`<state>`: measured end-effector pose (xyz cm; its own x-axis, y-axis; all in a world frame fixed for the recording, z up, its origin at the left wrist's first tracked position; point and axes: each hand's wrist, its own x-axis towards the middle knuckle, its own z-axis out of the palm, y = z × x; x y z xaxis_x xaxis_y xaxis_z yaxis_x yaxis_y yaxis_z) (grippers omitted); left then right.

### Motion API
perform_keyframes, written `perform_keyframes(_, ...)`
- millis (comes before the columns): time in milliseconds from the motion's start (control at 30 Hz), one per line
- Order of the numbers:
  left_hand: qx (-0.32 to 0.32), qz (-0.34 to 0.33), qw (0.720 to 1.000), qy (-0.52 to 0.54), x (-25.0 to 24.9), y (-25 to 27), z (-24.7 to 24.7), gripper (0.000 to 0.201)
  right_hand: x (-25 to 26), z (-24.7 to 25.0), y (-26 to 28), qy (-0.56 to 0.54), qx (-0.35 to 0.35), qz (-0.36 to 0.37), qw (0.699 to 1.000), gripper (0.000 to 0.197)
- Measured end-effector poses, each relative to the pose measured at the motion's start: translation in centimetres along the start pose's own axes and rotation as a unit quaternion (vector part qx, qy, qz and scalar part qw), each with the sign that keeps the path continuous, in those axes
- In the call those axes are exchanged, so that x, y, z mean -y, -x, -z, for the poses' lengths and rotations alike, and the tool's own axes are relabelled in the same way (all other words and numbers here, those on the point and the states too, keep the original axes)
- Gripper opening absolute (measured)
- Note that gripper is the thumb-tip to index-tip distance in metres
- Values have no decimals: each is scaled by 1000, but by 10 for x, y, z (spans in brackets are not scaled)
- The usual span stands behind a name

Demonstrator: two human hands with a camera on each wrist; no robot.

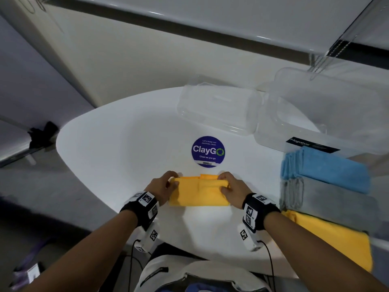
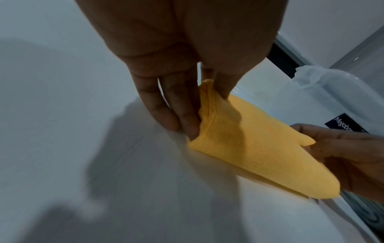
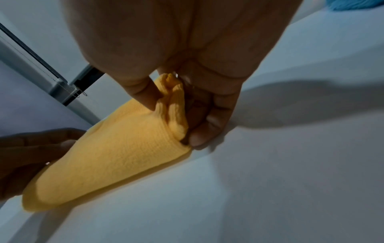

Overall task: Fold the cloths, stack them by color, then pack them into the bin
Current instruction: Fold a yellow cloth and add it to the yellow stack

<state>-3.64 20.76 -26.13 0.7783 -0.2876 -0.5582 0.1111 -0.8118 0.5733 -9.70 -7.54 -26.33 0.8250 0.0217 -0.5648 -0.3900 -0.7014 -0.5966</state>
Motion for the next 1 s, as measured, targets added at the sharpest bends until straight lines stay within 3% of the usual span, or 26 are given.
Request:
perform_keyframes(167, -13, -15, 997, -70, -5, -6, -4, 29, -2, -5, 1, 6, -26, 42, 999, 41)
perform_keyframes(267, -19, -48, 991, -119, -10, -6, -4, 32, 2, -6, 0, 107, -39, 31, 993, 40)
perform_keyframes(367, -44, -81, 974, -208, -19, -6, -5, 34, 10, -5, -4, 219, -48, 99, 970, 53)
perform_keyframes(467, -33, -121, 962, -243, -28, -8, -12, 38, 23, -4, -11, 247, -14, 140, 959, 63)
perform_keyframes(833, 24, -121, 952, -279, -38, -21, -18, 40, 47, -9, -30, 246, 51, 124, 960, 45)
perform_keyframes(900, 18, -123, 952, -280, -39, -20, -17, 40, 49, -11, -25, 270, 12, 129, 954, 50)
perform_keyframes(1000, 9, -120, 954, -274, -40, -22, -19, 41, 50, -22, -6, 301, -79, 193, 931, 59)
